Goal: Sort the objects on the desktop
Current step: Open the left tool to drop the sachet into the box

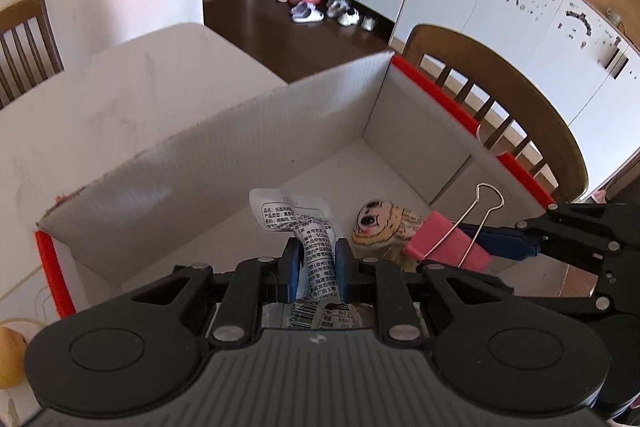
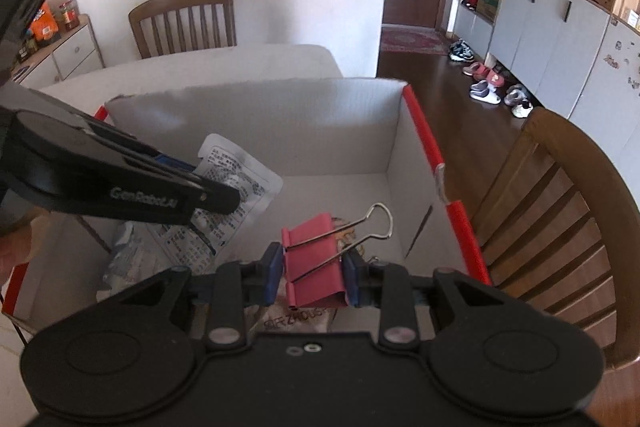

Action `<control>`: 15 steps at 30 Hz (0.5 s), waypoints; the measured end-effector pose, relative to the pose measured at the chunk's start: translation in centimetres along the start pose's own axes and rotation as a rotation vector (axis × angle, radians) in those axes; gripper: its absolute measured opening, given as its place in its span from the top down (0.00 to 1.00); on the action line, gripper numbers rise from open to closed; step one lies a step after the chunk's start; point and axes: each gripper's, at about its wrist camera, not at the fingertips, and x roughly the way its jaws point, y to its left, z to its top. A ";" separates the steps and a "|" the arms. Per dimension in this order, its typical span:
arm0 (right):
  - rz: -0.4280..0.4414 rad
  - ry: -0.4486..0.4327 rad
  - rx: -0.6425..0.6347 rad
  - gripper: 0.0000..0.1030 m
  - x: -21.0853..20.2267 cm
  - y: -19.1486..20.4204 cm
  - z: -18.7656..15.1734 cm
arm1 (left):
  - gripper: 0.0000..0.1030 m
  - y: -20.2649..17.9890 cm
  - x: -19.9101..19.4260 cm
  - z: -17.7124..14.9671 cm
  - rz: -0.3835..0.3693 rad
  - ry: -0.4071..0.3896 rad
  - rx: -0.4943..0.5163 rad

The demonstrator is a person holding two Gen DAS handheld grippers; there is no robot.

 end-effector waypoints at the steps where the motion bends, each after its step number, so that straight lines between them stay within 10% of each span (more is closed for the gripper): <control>1: 0.001 0.008 -0.005 0.70 0.2 0.1 0.0 | 0.83 0.0 0.2 0.0 0.001 0.003 -0.002; 11: 0.004 0.032 -0.028 0.67 0.9 0.2 -0.1 | 0.81 -0.3 0.5 0.2 -0.023 0.046 0.023; 15: 0.001 0.028 -0.019 0.64 0.6 -0.3 -0.2 | 0.49 -0.3 0.0 -0.2 -0.025 0.039 0.023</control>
